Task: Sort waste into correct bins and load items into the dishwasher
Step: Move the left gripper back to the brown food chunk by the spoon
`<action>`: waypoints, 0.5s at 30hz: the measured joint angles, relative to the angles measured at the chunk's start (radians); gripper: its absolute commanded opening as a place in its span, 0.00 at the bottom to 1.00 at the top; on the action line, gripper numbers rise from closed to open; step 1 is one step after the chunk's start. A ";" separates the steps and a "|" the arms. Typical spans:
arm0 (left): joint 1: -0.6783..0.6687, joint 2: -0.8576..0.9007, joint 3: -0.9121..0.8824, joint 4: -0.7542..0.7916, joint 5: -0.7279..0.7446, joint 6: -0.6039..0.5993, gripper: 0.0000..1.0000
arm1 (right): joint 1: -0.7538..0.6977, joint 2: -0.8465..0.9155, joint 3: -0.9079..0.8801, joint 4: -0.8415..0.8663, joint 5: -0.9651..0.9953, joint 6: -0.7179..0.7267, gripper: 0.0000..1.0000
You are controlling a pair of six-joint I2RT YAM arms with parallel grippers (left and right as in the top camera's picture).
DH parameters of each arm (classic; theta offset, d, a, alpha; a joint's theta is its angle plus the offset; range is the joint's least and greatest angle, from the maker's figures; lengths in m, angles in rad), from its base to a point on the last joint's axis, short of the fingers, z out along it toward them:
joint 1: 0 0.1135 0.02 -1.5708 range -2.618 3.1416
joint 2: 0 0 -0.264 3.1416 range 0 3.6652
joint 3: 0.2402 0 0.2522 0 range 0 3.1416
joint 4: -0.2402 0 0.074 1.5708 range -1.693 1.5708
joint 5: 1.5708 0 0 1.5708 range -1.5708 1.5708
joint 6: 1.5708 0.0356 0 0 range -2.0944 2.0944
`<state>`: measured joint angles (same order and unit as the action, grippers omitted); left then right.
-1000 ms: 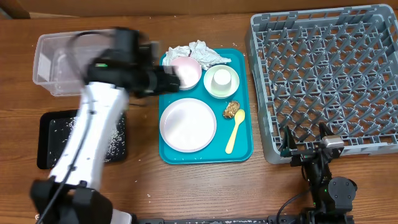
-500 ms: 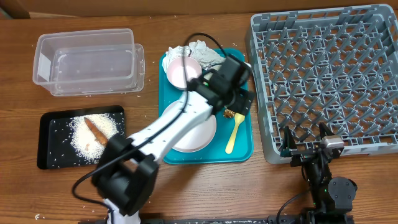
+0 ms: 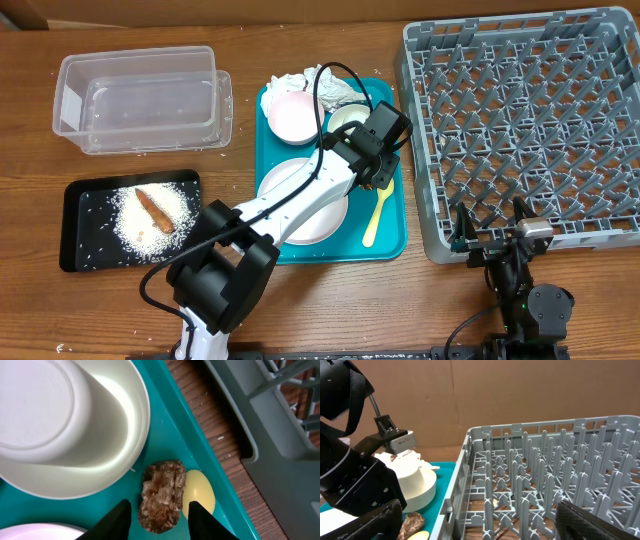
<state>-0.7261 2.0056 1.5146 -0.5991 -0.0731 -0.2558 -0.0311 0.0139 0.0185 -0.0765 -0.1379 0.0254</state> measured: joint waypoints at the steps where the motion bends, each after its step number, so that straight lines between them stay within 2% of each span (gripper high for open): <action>1: 0.000 0.002 0.000 -0.002 0.000 -0.005 0.47 | 0.000 0.000 0.000 0.001 0.000 0.001 1.00; 4: 0.000 0.014 0.000 -0.008 0.000 -0.023 0.53 | 0.000 0.000 0.000 0.000 0.000 0.000 1.00; 15: 0.000 0.050 0.000 -0.014 0.001 -0.047 0.52 | 0.000 0.000 0.000 0.000 0.000 0.001 1.00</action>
<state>-0.7261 2.0560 1.5146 -0.6132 -0.0723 -0.3023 -0.0311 0.0139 0.0185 -0.0769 -0.1375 0.0261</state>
